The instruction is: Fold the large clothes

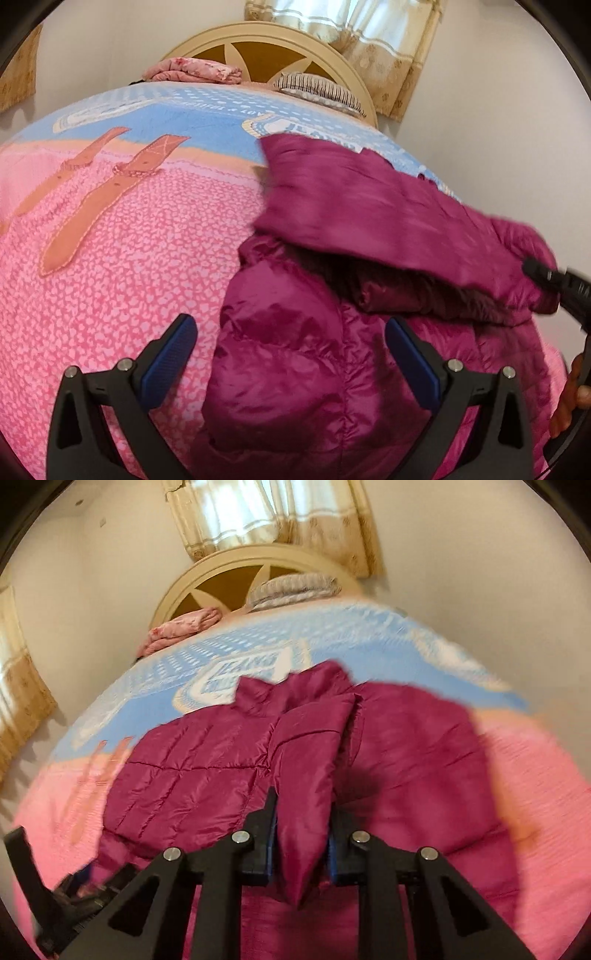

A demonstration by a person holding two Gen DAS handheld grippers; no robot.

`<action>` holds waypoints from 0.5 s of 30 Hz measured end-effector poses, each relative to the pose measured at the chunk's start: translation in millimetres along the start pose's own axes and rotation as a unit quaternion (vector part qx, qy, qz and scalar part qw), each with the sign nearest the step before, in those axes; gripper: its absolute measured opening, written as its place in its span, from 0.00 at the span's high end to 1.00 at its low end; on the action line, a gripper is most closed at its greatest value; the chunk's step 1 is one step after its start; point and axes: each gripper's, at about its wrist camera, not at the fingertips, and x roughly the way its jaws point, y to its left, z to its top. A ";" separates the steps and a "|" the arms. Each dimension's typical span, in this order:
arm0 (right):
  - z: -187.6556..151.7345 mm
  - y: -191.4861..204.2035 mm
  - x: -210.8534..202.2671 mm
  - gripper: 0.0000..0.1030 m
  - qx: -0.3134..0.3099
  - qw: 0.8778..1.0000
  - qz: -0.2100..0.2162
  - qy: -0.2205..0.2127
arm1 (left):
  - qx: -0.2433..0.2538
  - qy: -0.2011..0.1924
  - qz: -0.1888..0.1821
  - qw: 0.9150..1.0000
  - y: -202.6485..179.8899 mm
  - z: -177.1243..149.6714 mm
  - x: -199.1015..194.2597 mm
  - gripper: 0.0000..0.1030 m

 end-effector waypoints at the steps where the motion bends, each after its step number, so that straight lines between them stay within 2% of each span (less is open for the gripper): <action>1: -2.2 -6.0 0.8 0.80 -0.003 1.000 -0.007 0.006 | -0.002 0.000 0.000 1.000 -0.4 0.0 0.3 0.00; 5: -18.3 -27.6 26.8 0.80 0.019 0.998 -0.005 0.053 | 0.008 0.004 0.013 1.000 -2.9 -1.0 0.7 0.00; 6: -24.5 -29.8 35.7 0.77 0.023 0.998 -0.004 0.061 | 0.010 0.005 0.016 1.000 -3.4 -1.1 1.2 0.00; 9: -35.1 -28.1 50.5 0.64 0.011 0.999 -0.003 0.052 | 0.011 0.006 0.020 1.000 -3.4 -1.4 0.2 0.00; 12: -33.4 -23.6 48.3 0.52 0.003 0.998 0.008 0.060 | 0.026 0.015 0.050 0.998 -9.1 0.6 -3.6 0.00; 15: -26.9 -33.6 28.1 0.50 0.026 0.998 0.016 0.057 | 0.042 0.010 0.052 0.998 -10.6 8.8 -18.5 0.00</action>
